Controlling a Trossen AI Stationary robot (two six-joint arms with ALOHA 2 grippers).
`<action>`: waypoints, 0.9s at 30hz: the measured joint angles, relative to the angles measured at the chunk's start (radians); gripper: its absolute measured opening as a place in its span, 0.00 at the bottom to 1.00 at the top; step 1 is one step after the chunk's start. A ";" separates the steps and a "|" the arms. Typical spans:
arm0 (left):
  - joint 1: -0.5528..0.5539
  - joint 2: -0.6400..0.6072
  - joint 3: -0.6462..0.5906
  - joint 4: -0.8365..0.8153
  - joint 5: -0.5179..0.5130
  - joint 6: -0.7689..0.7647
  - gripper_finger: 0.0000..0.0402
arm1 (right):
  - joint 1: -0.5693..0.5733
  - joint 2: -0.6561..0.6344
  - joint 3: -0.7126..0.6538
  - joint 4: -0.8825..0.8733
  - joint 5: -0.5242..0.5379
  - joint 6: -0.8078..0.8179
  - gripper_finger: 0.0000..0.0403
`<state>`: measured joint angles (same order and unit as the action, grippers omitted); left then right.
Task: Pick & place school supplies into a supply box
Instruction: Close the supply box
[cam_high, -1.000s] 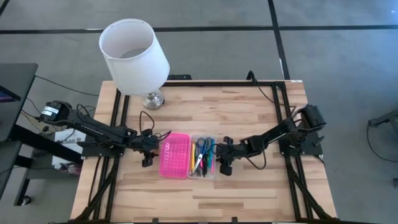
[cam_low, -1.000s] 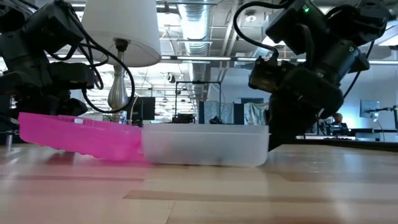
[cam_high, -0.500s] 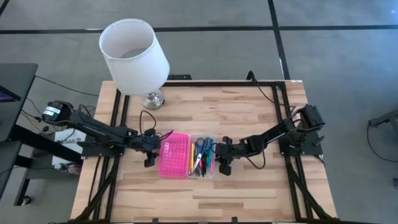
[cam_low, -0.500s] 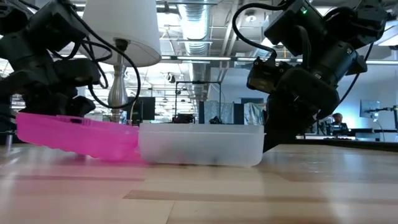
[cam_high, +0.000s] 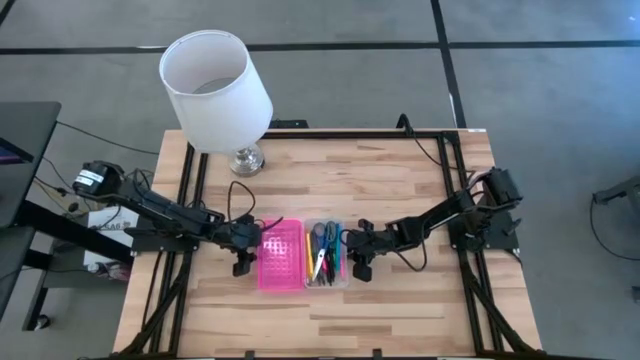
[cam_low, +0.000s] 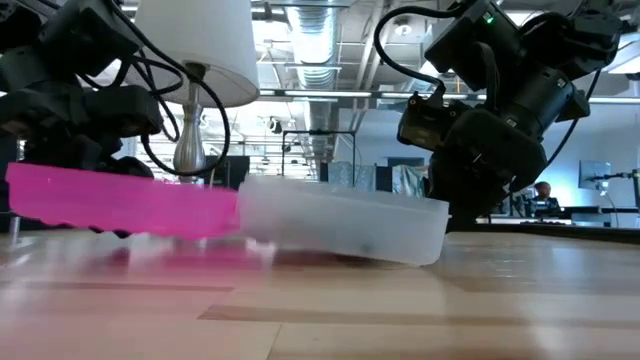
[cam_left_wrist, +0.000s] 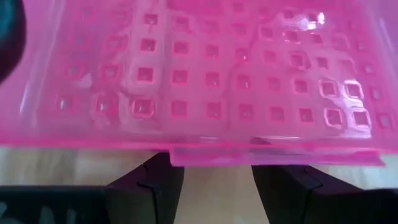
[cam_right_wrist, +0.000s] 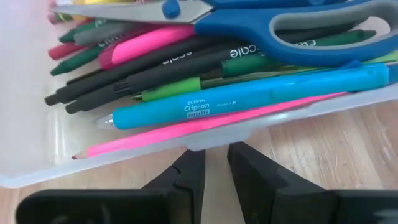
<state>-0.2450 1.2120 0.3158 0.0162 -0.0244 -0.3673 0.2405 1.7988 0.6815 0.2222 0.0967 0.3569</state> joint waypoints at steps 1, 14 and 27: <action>-0.003 -0.003 0.002 -0.006 -0.004 -0.007 0.44 | 0.000 0.000 0.000 0.001 0.000 0.000 0.18; -0.056 -0.045 0.013 -0.054 -0.040 -0.087 0.44 | 0.000 0.000 0.001 0.003 0.003 0.002 0.18; -0.057 -0.156 0.015 -0.081 -0.091 -0.088 0.44 | -0.001 0.002 0.003 0.007 -0.013 0.002 0.18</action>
<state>-0.3020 1.0559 0.3309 -0.0653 -0.1155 -0.4552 0.2398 1.8008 0.6842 0.2290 0.0841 0.3592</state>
